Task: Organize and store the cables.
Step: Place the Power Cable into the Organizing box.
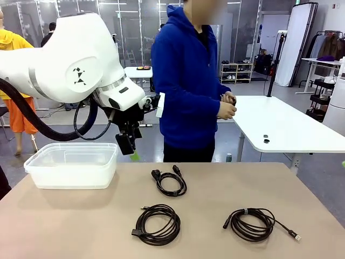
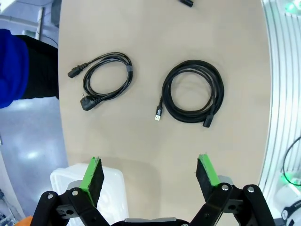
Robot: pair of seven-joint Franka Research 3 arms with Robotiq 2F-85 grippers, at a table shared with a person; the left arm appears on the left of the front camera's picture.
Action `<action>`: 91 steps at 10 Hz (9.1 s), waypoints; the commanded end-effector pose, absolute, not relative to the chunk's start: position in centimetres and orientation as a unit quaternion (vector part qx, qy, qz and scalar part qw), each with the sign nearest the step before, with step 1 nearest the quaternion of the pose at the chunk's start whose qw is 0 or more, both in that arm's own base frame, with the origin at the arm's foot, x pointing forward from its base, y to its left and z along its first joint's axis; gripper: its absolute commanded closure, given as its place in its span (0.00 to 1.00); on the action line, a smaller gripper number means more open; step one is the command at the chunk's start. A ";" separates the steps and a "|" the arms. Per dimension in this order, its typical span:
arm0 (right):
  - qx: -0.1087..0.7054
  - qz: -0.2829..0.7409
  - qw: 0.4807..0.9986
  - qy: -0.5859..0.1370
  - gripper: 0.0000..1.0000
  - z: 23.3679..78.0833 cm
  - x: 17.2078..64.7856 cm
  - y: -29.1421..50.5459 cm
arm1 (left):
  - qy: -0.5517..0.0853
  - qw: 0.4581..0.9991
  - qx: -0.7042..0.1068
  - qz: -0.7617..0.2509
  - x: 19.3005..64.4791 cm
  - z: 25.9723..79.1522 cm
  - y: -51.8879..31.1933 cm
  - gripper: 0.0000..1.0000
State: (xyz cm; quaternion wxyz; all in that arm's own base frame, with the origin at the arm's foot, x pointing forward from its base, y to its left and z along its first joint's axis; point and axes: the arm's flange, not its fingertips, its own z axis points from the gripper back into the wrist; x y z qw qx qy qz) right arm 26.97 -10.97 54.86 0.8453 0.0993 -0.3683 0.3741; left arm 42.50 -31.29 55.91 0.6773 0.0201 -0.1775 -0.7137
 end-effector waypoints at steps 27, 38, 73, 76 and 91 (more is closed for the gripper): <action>0.100 0.380 0.842 -0.370 0.00 54.8 26.8 -11.1 | -0.015 0.811 0.009 -0.584 58.5 31.2 -45.8 0.18; 0.100 0.380 0.842 -0.370 0.00 54.8 26.8 -11.1 | -0.026 0.809 -0.013 -0.587 57.3 36.1 -44.9 1.00; 0.100 0.380 0.842 -0.370 0.00 54.8 26.8 -11.1 | -0.087 0.780 0.032 -0.618 59.2 48.5 -0.2 0.88; 0.100 0.380 0.842 -0.370 0.00 54.8 26.8 -11.1 | -0.030 0.825 -0.018 -0.564 62.6 45.2 1.3 0.88; 0.100 0.380 0.842 -0.370 0.00 54.8 26.8 -11.1 | 0.000 0.869 -0.031 -0.494 65.3 43.0 0.9 0.00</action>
